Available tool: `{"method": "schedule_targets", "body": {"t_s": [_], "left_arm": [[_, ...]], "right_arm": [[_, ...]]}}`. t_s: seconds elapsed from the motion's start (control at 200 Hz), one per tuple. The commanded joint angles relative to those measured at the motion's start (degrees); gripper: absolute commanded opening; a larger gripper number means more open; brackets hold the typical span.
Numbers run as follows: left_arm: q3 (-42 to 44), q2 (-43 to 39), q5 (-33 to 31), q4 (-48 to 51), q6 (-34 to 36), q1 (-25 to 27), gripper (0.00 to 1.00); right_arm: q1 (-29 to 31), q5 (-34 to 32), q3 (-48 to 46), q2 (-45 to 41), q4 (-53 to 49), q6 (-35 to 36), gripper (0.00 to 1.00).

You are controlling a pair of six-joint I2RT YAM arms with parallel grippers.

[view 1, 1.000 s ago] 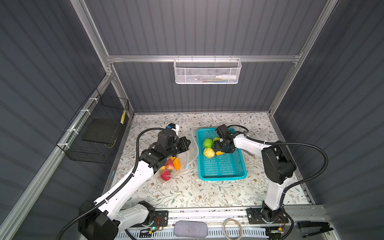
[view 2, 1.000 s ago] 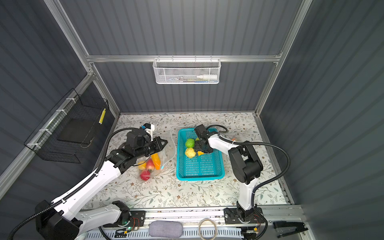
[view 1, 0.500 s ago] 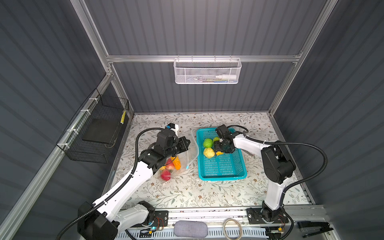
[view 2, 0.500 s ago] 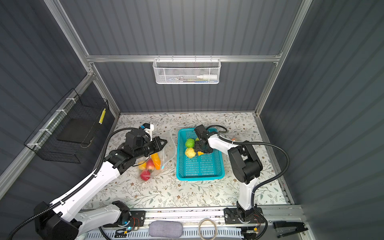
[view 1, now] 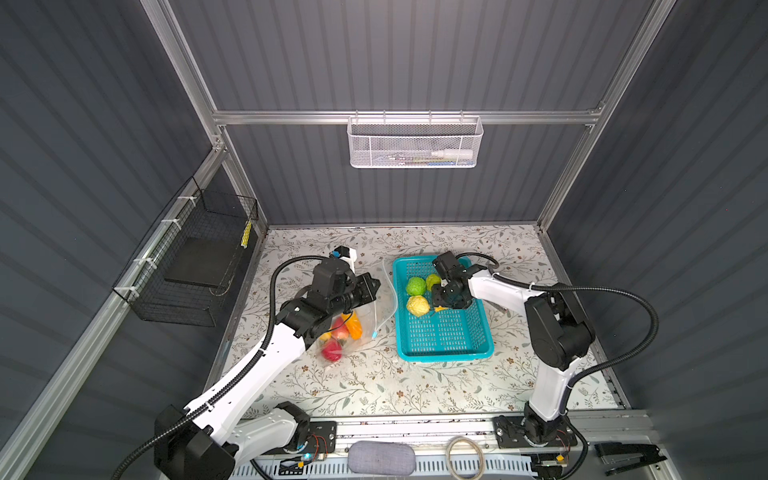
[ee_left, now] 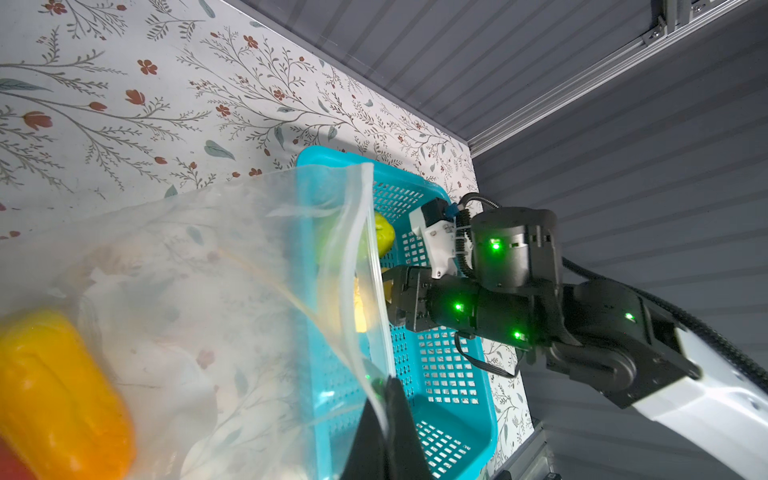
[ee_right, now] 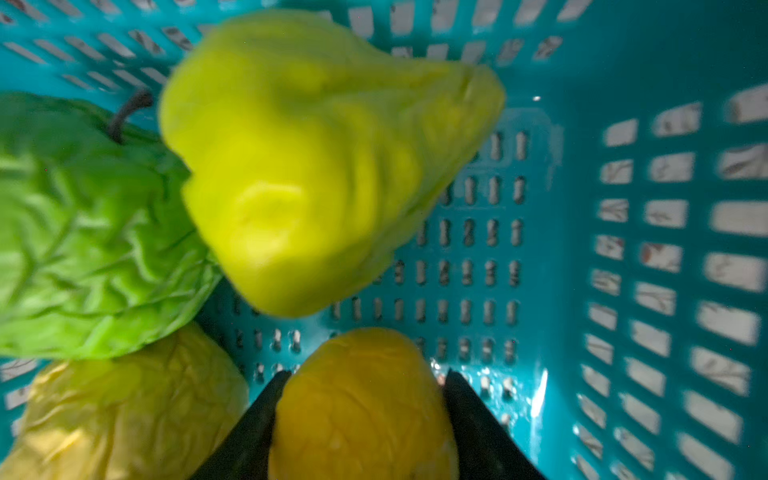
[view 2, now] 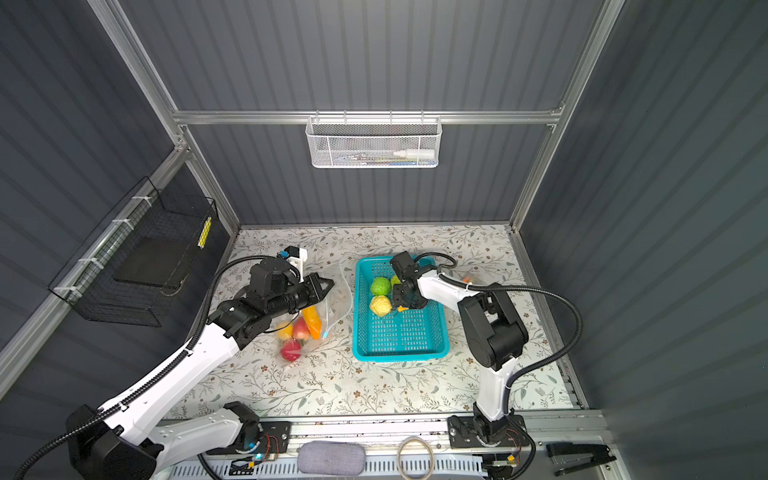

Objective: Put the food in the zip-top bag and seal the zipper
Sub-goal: 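Lift the yellow fruit with the right gripper and carry it to the bag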

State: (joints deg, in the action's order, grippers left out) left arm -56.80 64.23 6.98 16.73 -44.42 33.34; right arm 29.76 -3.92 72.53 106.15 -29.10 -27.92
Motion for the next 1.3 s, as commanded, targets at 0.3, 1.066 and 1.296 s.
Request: {"method": "schedule_targets", "body": {"t_s": [0.3,1.066,1.296], "left_arm": [[-1.3,1.5,1.9,-1.3,0.4,0.2,0.0],[-0.9,1.4,8.6,-4.2,0.4,0.4,0.0],[-0.5,0.6,8.7,-4.3,0.0,0.3,0.0]], "right_arm": [[0.0,4.8,-3.4,-20.4,-2.3,5.6,0.55],[15.3,19.2,-2.7,-22.7,18.2,6.9,0.54],[17.3,18.3,-0.9,-17.7,18.0,7.8,0.54]]}}
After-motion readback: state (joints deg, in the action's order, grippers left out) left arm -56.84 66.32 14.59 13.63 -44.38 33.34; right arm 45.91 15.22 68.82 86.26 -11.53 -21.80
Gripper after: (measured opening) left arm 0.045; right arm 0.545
